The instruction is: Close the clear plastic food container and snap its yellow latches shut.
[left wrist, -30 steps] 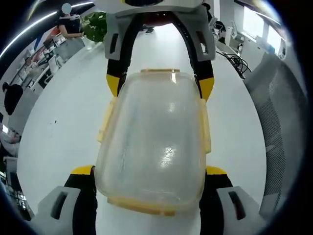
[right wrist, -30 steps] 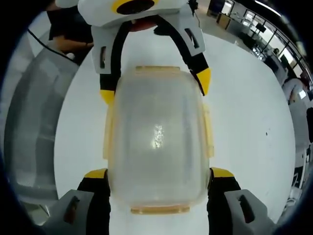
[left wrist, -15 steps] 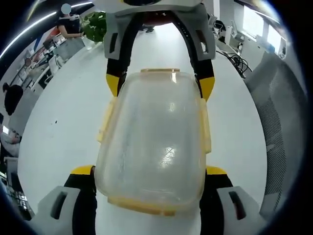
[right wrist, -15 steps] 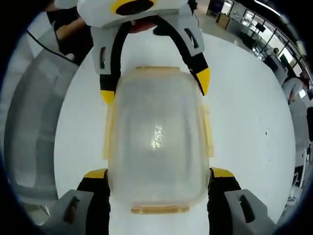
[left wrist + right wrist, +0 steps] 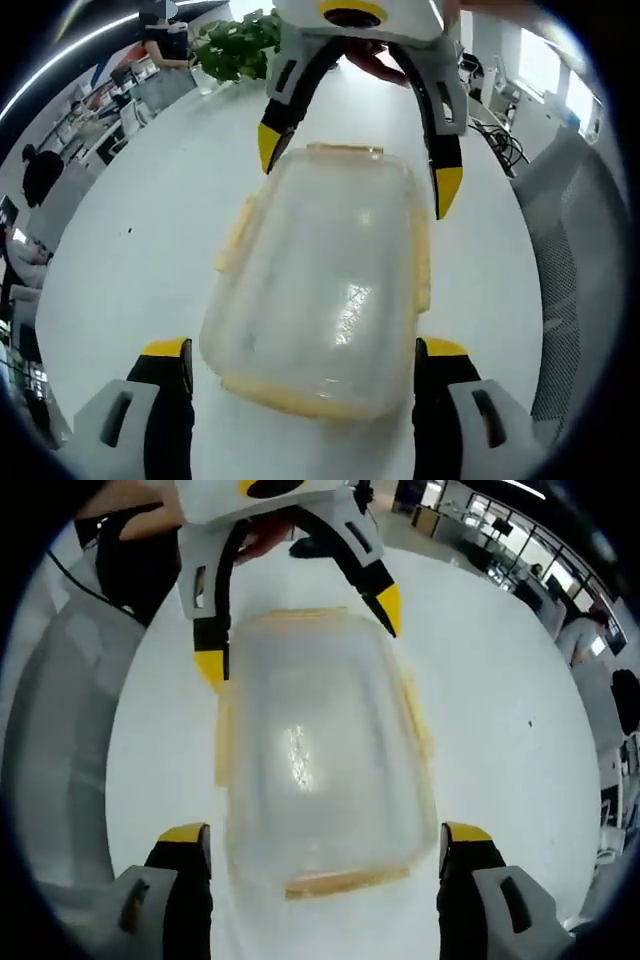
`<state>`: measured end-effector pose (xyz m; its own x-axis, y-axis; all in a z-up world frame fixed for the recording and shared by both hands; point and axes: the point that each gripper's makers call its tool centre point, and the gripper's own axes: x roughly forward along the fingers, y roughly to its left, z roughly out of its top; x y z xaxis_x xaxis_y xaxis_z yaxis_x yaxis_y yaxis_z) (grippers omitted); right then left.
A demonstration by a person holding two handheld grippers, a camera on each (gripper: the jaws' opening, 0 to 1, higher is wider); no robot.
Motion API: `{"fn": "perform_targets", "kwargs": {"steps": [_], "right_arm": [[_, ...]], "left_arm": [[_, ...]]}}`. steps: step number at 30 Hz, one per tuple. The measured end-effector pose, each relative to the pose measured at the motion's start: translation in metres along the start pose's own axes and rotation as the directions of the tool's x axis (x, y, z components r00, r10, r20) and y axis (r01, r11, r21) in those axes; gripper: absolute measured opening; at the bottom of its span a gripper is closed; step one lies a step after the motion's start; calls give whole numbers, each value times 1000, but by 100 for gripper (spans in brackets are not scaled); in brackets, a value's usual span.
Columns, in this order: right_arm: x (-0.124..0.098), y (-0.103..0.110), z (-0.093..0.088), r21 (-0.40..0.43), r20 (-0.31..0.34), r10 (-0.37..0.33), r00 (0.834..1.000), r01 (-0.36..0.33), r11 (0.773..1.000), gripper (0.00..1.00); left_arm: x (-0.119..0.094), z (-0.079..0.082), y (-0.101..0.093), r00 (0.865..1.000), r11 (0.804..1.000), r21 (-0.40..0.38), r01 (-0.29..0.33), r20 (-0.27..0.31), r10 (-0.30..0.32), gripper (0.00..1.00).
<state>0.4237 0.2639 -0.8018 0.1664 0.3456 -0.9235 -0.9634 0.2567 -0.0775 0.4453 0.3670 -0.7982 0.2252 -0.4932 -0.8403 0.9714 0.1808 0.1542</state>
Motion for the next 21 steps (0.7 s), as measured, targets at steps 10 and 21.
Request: {"fn": "perform_targets", "kwargs": {"steps": [10, 21], "right_arm": [[-10, 0, -10, 84, 31, -64, 997, 61, 995, 97], [-17, 10, -4, 202, 117, -101, 988, 76, 977, 95]], "left_arm": [[-1, -2, -8, 1000, 999, -42, -19, 14, 20, 95], [-12, 4, -8, 995, 988, -144, -49, 77, 60, 95]]}}
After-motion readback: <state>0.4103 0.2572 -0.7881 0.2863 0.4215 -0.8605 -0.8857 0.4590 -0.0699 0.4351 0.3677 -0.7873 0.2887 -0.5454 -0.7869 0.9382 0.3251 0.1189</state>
